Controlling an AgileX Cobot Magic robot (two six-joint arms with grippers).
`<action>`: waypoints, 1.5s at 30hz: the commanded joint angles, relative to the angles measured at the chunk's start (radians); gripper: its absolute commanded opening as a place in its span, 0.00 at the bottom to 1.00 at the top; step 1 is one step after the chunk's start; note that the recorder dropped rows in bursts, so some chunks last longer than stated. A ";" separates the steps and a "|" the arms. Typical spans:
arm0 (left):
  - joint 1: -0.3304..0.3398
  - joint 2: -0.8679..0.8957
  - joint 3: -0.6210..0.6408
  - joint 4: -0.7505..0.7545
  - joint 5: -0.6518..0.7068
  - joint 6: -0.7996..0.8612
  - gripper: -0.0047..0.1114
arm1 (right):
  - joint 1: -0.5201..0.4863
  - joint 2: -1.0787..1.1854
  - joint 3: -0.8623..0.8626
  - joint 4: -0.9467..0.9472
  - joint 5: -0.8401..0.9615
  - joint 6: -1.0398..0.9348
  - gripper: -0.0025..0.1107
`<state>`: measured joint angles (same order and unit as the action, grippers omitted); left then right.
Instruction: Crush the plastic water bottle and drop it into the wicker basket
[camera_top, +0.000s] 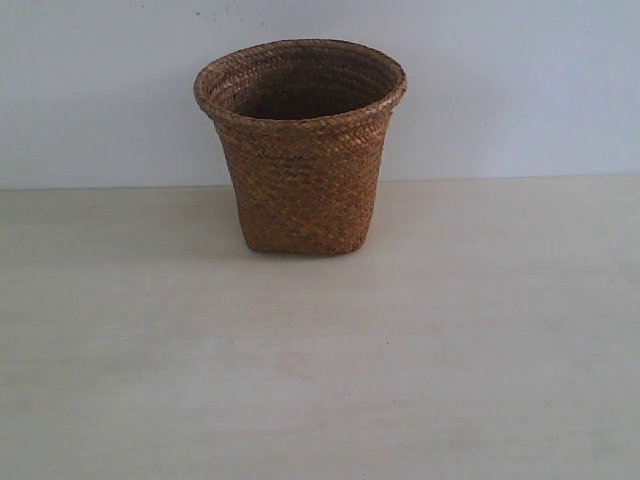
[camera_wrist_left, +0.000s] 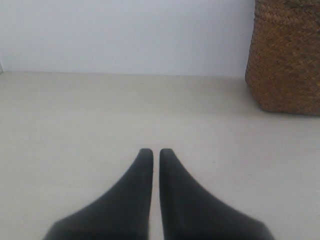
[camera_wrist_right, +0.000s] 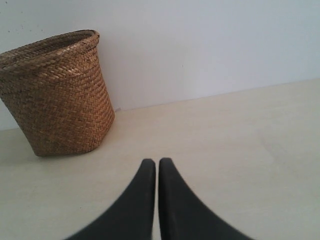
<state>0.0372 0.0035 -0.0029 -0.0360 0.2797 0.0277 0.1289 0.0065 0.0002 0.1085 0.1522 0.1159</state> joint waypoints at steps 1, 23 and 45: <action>0.003 -0.004 0.003 -0.004 -0.001 -0.011 0.07 | 0.001 -0.006 0.000 -0.004 -0.006 0.002 0.02; 0.003 -0.004 0.003 -0.004 -0.001 -0.011 0.07 | 0.001 -0.006 0.000 -0.015 0.056 -0.151 0.02; 0.003 -0.004 0.003 -0.004 -0.001 -0.011 0.07 | -0.091 -0.006 0.000 -0.033 0.217 -0.138 0.02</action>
<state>0.0372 0.0035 -0.0029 -0.0360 0.2797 0.0277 0.0422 0.0065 0.0002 0.0862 0.3680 -0.0250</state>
